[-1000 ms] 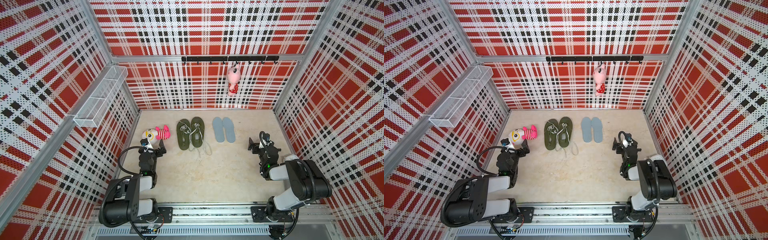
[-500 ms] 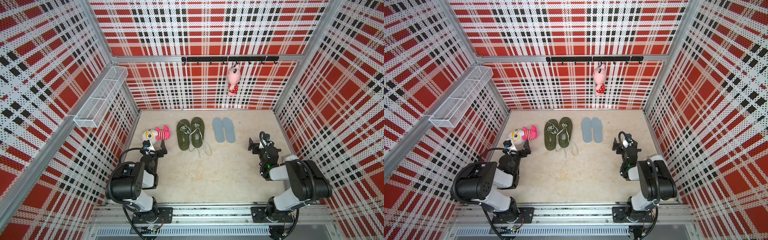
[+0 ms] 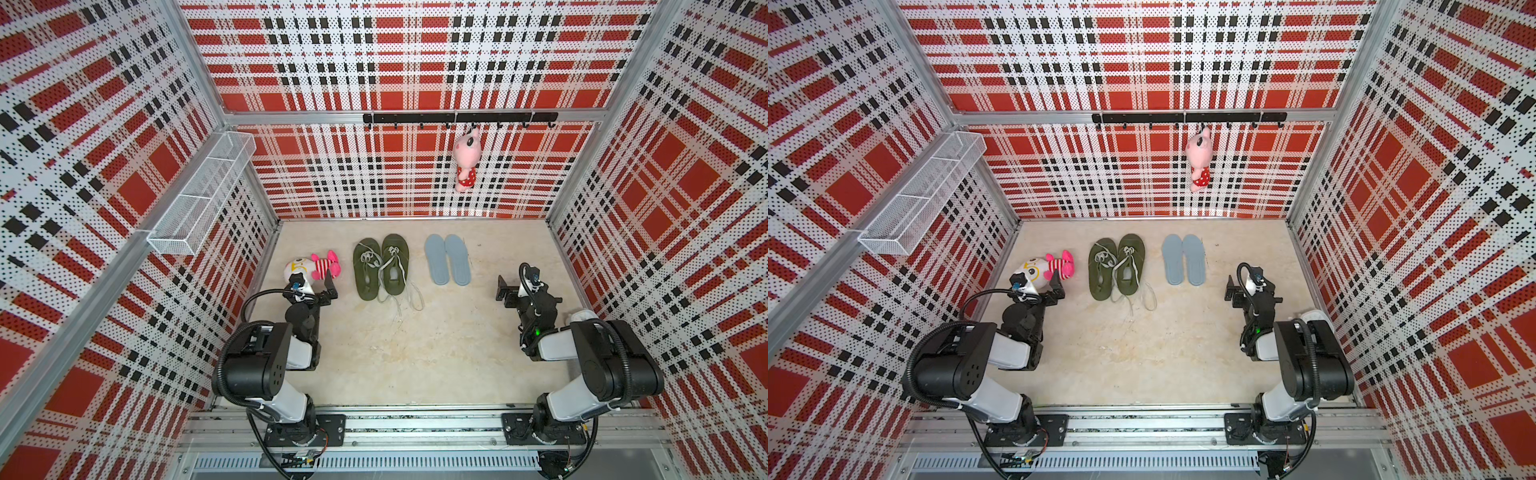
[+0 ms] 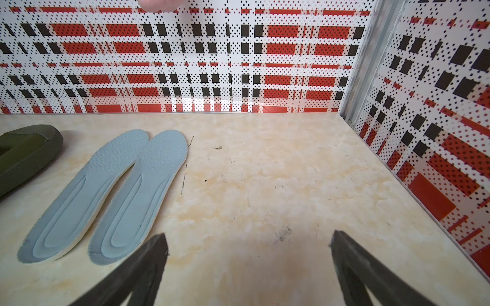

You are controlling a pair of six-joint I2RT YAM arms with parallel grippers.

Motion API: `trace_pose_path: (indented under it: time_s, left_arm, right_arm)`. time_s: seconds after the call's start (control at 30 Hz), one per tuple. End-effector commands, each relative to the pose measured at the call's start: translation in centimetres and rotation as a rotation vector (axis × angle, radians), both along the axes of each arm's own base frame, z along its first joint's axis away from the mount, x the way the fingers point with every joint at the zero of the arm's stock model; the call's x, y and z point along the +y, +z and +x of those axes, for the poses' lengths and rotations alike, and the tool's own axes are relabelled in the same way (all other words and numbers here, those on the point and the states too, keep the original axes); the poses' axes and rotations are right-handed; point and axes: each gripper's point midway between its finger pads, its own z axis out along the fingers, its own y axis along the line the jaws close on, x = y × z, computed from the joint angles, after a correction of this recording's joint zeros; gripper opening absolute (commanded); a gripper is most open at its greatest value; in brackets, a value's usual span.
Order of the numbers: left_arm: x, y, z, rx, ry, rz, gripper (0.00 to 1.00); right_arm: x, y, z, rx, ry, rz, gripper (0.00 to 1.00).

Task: Remove the insole from the shoe
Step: Reset both arms

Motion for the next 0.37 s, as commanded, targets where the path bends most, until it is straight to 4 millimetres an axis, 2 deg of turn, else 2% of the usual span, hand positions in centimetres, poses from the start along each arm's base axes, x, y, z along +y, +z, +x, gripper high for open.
trace_pose_path:
  time_s: [0.0, 0.33]
  left_arm:
    - [0.75, -0.57, -0.16, 0.029, 0.05, 0.024, 0.98]
    - [0.74, -0.58, -0.16, 0.03, 0.049, 0.024, 0.98]
  right_arm:
    - [-0.31, 0.41, 0.11, -0.02, -0.008, -0.011, 1.0]
    - [-0.24, 0.41, 0.11, -0.021, -0.004, -0.012, 1.0]
